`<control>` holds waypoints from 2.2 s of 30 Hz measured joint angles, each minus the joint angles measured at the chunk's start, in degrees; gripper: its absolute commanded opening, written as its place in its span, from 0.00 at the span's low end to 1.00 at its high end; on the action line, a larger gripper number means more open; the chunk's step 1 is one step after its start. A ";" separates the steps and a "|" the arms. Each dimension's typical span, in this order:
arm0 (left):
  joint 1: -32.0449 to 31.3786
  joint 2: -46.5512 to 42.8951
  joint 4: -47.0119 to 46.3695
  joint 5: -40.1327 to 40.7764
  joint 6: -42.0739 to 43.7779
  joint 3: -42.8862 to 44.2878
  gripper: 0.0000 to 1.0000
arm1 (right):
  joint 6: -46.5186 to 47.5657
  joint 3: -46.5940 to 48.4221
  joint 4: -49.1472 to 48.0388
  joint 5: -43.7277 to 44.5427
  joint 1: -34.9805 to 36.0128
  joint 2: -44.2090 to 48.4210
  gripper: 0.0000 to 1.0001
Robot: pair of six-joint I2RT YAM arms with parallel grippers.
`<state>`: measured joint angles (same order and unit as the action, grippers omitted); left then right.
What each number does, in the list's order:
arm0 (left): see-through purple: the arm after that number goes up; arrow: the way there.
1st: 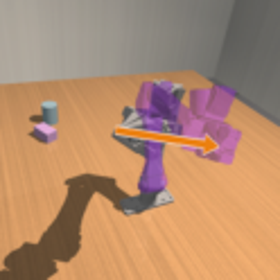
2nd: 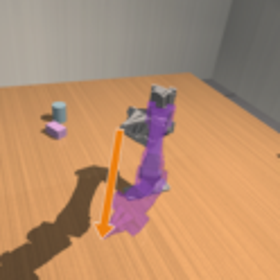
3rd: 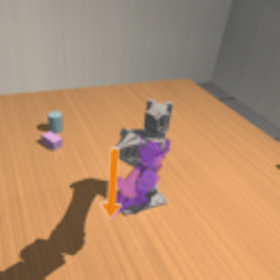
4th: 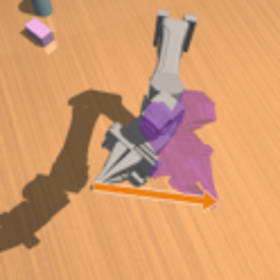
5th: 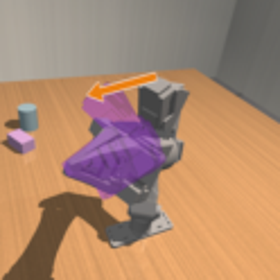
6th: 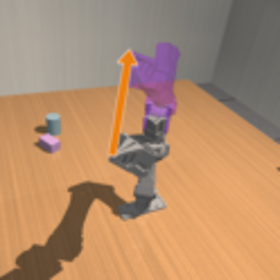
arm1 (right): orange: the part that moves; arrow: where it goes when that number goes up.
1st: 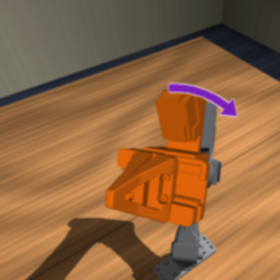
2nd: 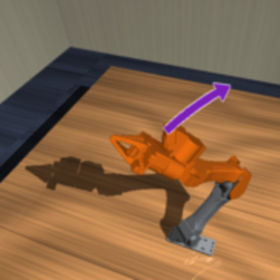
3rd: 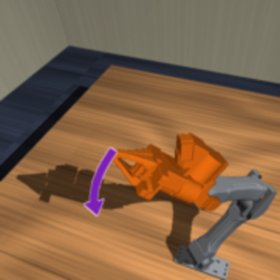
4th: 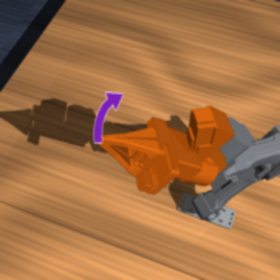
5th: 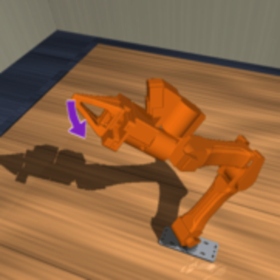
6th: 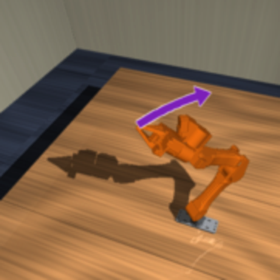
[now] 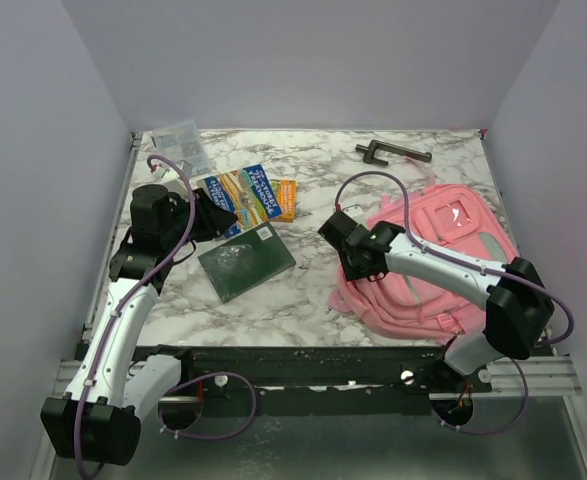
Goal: Pack the student bag
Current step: Place the book in the student bag.
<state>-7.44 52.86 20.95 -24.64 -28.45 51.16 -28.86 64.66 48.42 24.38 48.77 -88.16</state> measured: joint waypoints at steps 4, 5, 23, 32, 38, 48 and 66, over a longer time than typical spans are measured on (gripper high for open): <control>0.00 0.31 -0.02 -1.05 -0.22 0.00 0.00 | 0.02 0.00 0.24 0.24 0.00 0.24 0.40; 0.00 0.37 -0.04 -1.27 -0.24 0.00 0.00 | 0.02 -0.02 0.22 0.24 0.00 0.22 0.40; 0.00 0.83 -0.09 -1.97 -0.48 0.00 0.00 | 0.68 -2.32 -1.42 8.68 2.32 -5.64 0.01; -0.20 2.34 -0.61 -5.01 -3.04 -0.15 0.00 | 5.92 3.96 -0.28 9.16 0.48 2.93 0.00; -4.02 2.32 -6.69 -12.72 -11.80 -5.68 0.00 | 11.47 10.45 -2.56 -0.39 -6.27 12.98 0.00; -19.98 1.81 -16.61 -9.16 -26.95 -13.57 0.00 | 14.29 13.31 -4.24 -15.61 -15.89 13.86 0.00; -38.51 36.54 -38.91 9.18 -44.02 0.02 0.00 | 10.16 13.46 -7.19 -27.23 -16.35 14.62 0.00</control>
<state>-45.95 89.41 -17.96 -15.46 -72.47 51.18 -18.70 78.13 41.23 -2.85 32.42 -73.54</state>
